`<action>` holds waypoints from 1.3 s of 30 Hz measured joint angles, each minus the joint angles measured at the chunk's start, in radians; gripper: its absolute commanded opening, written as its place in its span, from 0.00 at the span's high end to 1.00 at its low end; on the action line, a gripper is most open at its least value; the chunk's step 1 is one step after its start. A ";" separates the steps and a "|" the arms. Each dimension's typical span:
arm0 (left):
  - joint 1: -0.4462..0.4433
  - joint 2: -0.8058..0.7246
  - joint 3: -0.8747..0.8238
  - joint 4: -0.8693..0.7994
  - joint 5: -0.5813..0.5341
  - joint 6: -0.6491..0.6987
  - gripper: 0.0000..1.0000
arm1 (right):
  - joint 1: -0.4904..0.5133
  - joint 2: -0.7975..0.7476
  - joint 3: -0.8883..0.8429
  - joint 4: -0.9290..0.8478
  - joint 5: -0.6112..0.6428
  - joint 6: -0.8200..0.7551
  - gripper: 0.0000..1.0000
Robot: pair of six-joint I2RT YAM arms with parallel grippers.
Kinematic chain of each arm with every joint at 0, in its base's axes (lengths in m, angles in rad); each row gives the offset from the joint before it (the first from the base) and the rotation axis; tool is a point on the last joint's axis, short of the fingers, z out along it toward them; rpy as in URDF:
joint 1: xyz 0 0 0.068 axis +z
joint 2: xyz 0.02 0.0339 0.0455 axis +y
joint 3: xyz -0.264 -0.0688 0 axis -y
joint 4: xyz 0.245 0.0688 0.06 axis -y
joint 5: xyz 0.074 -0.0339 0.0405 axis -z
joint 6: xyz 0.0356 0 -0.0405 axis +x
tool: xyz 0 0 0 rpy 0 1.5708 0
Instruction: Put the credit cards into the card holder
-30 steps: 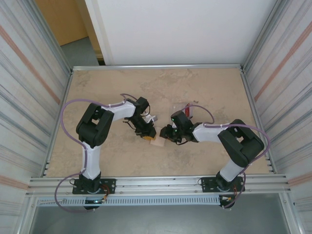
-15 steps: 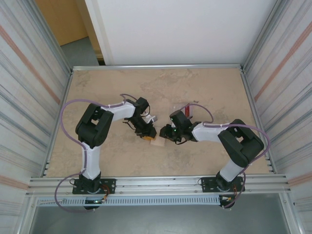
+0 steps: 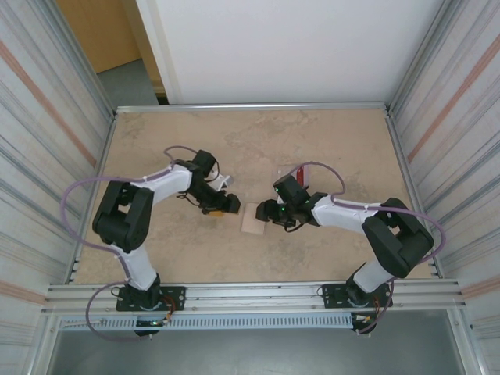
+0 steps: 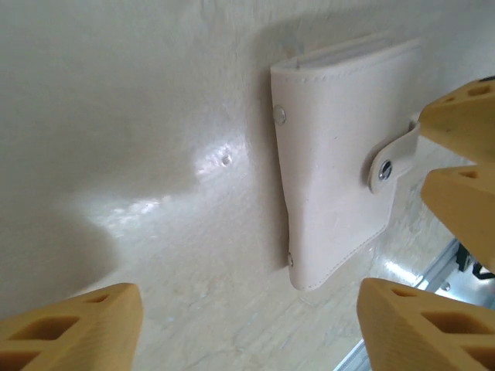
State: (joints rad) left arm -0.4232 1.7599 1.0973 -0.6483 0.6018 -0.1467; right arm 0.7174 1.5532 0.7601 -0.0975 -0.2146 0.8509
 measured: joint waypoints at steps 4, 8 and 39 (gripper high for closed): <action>0.046 -0.095 -0.031 0.024 -0.024 0.030 0.21 | 0.000 0.002 0.016 -0.003 0.006 -0.001 0.39; 0.111 -0.167 -0.059 0.047 -0.028 0.051 0.20 | 0.001 0.051 0.056 -0.002 0.004 -0.012 0.40; 0.359 -0.600 -0.534 0.667 -0.307 0.401 0.01 | -0.228 -0.401 0.220 -0.352 0.303 -0.417 0.01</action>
State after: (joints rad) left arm -0.0643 1.1603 0.5629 0.0189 0.2947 0.2543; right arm 0.4896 1.1522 0.9802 -0.4492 0.0883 0.4339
